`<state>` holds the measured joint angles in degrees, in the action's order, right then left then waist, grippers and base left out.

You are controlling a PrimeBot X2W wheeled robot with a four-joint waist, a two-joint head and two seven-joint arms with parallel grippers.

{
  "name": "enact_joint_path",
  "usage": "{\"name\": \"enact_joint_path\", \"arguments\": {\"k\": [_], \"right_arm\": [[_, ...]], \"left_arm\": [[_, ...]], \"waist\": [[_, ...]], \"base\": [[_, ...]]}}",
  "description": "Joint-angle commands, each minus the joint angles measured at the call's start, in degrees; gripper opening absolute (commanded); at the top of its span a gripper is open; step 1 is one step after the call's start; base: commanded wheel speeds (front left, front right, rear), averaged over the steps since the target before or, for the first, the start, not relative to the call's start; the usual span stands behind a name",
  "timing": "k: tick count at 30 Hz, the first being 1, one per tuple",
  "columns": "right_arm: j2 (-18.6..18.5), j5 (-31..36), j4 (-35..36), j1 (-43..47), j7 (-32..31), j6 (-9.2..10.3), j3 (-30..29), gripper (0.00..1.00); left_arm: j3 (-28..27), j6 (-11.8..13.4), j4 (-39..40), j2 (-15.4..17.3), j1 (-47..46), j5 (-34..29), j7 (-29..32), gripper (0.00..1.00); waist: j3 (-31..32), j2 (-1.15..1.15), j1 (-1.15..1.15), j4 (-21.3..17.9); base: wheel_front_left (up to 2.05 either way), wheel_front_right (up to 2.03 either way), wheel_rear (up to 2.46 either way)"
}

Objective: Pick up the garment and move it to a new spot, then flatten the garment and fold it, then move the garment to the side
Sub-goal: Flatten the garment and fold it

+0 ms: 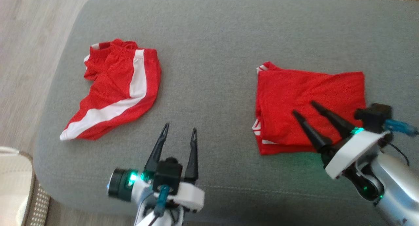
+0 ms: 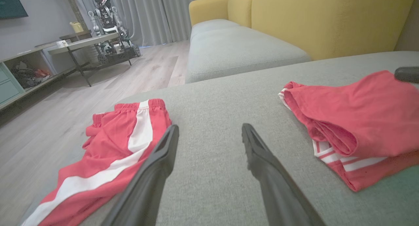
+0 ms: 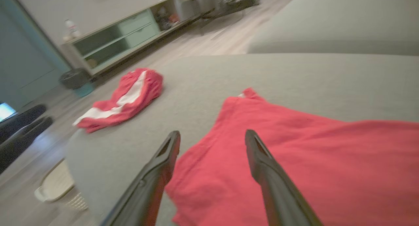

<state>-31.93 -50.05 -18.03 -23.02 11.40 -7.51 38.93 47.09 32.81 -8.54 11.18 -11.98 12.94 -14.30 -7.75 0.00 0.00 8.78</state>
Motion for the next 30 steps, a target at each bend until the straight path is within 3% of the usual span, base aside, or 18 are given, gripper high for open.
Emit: {"name": "enact_joint_path", "arguments": {"k": [1,5,9,12,19,24,30], "right_arm": [[-0.05,1.09,0.55,1.02,1.08,0.02,-1.19,1.00],[7.34,12.36,-2.10,4.48,3.45,0.02,-13.08,1.00],[15.34,24.11,4.85,9.71,3.57,0.02,-26.38,1.00],[18.55,32.23,9.35,14.00,3.58,0.02,-31.14,1.00],[24.20,38.26,13.41,20.31,3.59,0.02,-36.94,1.00],[24.73,39.92,13.39,22.68,3.59,0.02,-36.70,1.00],[24.92,40.60,13.41,23.82,3.59,0.02,-36.29,1.00]], "left_arm": [[-2.38,0.50,2.14,0.79,-0.63,0.22,-0.62,1.00],[-4.48,1.23,4.03,2.09,2.38,1.64,-0.67,1.00],[-7.91,1.96,8.14,3.50,6.06,1.94,-0.68,1.00],[-10.22,2.03,10.57,4.46,8.88,1.00,-0.69,1.00],[-14.82,2.76,13.98,4.66,14.07,-3.58,-0.69,1.00],[-16.39,2.79,15.93,4.36,16.51,-7.29,-0.69,1.00],[-17.28,0.19,15.71,4.16,18.06,-8.11,-0.70,1.00]], "waist": [[0.88,0.00,0.00,-0.76],[2.71,0.00,0.00,-2.53],[4.17,0.00,0.00,-4.22],[5.44,0.00,0.00,-5.14],[8.05,0.00,0.00,-6.98],[8.82,0.00,0.00,-7.72],[9.03,0.00,0.00,-7.85]], "base": [[0.00,0.00,0.00],[0.00,0.00,0.00],[0.00,0.00,0.00],[0.00,0.00,0.00],[0.00,0.00,0.00],[0.00,0.00,0.00],[0.00,0.00,0.00]]}}
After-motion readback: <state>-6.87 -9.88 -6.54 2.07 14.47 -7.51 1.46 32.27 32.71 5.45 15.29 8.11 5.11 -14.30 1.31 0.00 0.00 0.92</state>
